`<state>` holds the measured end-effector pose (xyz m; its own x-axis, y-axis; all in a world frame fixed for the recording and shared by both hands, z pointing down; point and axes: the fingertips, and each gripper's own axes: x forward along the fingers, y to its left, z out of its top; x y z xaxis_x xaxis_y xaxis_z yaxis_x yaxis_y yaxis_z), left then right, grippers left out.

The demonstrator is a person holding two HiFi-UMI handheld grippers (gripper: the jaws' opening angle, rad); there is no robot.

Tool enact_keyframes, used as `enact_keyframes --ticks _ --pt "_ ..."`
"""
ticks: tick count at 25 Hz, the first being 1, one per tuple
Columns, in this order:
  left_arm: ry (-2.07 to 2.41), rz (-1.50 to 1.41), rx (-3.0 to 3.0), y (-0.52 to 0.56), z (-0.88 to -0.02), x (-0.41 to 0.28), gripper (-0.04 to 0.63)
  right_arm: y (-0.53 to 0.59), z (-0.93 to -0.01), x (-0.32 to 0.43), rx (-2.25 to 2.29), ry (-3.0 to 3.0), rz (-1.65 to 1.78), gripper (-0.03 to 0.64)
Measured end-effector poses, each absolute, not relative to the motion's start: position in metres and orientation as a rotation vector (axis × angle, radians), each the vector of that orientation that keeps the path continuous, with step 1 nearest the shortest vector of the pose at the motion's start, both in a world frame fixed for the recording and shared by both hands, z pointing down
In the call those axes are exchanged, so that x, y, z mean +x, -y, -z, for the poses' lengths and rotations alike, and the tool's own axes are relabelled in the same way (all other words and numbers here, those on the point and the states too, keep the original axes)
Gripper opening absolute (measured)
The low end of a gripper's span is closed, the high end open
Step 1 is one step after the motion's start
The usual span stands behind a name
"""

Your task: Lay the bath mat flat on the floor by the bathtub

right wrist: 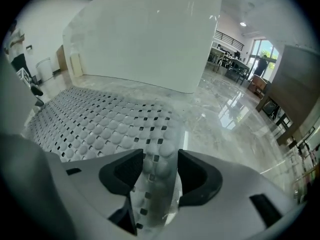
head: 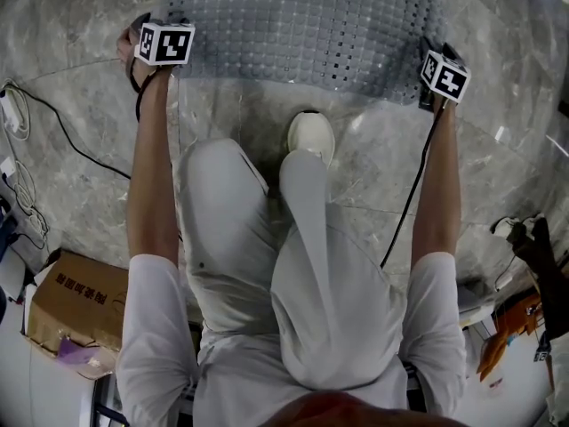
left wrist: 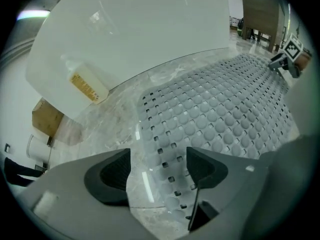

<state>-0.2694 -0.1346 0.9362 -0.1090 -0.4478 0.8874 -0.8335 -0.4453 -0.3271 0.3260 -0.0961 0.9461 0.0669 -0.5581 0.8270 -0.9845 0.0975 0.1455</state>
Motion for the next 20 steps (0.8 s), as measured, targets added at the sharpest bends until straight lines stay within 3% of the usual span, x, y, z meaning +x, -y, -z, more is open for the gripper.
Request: enact_keyframes --ticks 14,17,19,20 --pt "1.404 -1.405 1.924 0.12 -0.927 -0.236 0.339 0.081 -0.931 0.284 1.585 1.668 -0.731 0.209" --pt "1.401 -1.344 1.959 0.118 -0.922 -0.22 0.306 0.079 -0.926 0.262 1.587 1.712 -0.754 0.197" --pt "1.416 -1.318 1.986 0.118 -0.917 -0.211 0.201 0.078 -0.92 0.247 1.595 1.748 -0.76 0.164" --pt "1.428 -1.308 2.0 0.118 -0.913 -0.206 0.196 0.078 -0.917 0.239 1.598 1.765 -0.763 0.153"
